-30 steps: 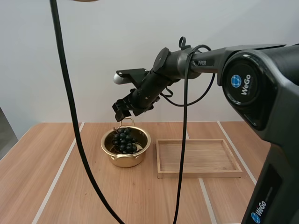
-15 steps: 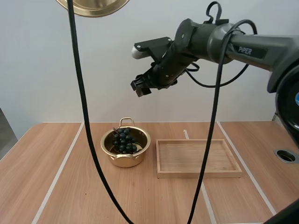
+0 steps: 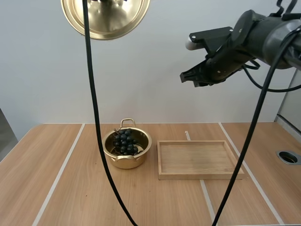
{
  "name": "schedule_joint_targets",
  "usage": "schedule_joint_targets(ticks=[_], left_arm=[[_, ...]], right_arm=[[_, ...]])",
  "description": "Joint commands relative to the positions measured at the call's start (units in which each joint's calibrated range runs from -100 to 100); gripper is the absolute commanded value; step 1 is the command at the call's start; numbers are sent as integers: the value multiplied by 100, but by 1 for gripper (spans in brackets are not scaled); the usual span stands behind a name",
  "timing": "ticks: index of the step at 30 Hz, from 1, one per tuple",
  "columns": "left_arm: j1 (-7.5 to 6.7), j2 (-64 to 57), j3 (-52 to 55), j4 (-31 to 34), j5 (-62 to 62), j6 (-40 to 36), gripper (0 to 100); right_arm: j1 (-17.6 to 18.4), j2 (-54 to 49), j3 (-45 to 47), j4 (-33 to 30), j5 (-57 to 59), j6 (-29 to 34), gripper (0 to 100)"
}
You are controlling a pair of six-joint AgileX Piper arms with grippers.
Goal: Open the pot, put the grape inside, and close it
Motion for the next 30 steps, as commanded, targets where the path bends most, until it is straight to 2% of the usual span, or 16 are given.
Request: schedule_joint_targets(ticks=[1, 13, 22, 30], left_arm=[[-25, 26, 389, -107, -580, 15, 0], [-25, 628, 1780, -107, -1678, 58, 0], [-25, 1196, 2609, -521, -2360, 280, 0], [-25, 1657, 3324, -531, -2946, 396, 0]], right_arm=[[-131, -272, 126, -11, -42, -36, 0], [-202, -833, 270, -4, -26, 79, 0], [-202, -833, 270, -4, 10, 152, 0], [-202, -833, 270, -4, 10, 152, 0]])
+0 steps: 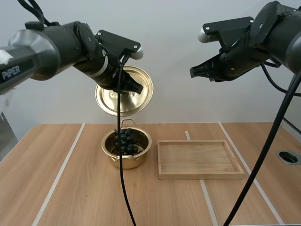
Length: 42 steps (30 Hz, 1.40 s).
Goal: Open the pot, put the grape inside, and close it
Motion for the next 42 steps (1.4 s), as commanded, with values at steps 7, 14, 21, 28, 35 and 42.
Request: schedule_joint_targets(ticks=[7, 14, 21, 28, 35, 42], left_arm=[[-25, 435, 541, -277, -867, 126, 0], [-25, 820, 876, -289, -1258, 169, 0], [-25, 1101, 923, -289, -1208, 169, 0], [-25, 1358, 1120, -289, -1208, 236, 0], [-25, 1551, 1120, -289, -1208, 236, 0], [-25, 1742, 1120, -264, -1144, 236, 0]], right_arm=[[-33, -71, -14, 7, -23, 25, 0], [-33, -71, -14, 7, -23, 25, 0], [-33, -71, -14, 7, -23, 25, 0], [-33, -71, -14, 7, -23, 25, 0], [-33, -71, -14, 7, -23, 25, 0], [-33, -71, -14, 7, -23, 25, 0]])
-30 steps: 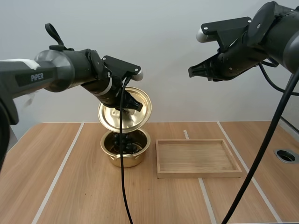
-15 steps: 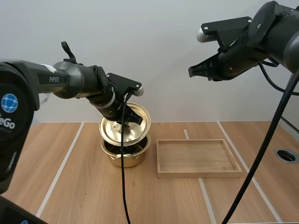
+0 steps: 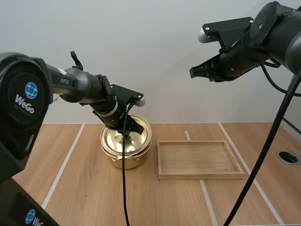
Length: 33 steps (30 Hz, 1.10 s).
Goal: Open the pot, put the grape inside, and close it
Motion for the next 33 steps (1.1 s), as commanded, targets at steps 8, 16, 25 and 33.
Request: schedule_joint_targets(ticks=[8, 16, 25, 33], left_arm=[[-25, 240, 2, -79, -1, 10, 0], [-25, 240, 2, -42, 139, 10, 0], [-25, 240, 2, -30, 326, 10, 5], [-25, 240, 2, 3, 448, 10, 73]], right_arm=[[-33, -71, -14, 7, -20, 16, 0], [-33, -71, -14, 7, -20, 16, 0], [-33, -71, -14, 7, -20, 16, 0], [-33, -71, -14, 7, -20, 16, 0]])
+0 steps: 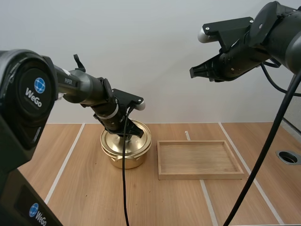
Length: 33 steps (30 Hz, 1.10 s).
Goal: Open the pot, put the grape inside, and close it
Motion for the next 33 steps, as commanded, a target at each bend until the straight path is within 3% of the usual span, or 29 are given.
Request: schedule_joint_targets(ticks=[1, 3, 5, 16, 33], left_arm=[[-25, 14, 2, 2, 201, 10, 82], [-25, 14, 2, 2, 201, 10, 93], [-25, 14, 2, 2, 201, 10, 97], [-25, -116, -765, 2, 877, -18, 97], [-25, 90, -790, 25, 637, -18, 97]], right_arm=[[-33, -71, -14, 7, -20, 16, 0], [-33, -71, -14, 7, -20, 16, 0], [-33, -71, -14, 7, -20, 16, 0], [-33, -71, -14, 7, -3, 16, 0], [-33, -71, -14, 7, 32, -10, 0]])
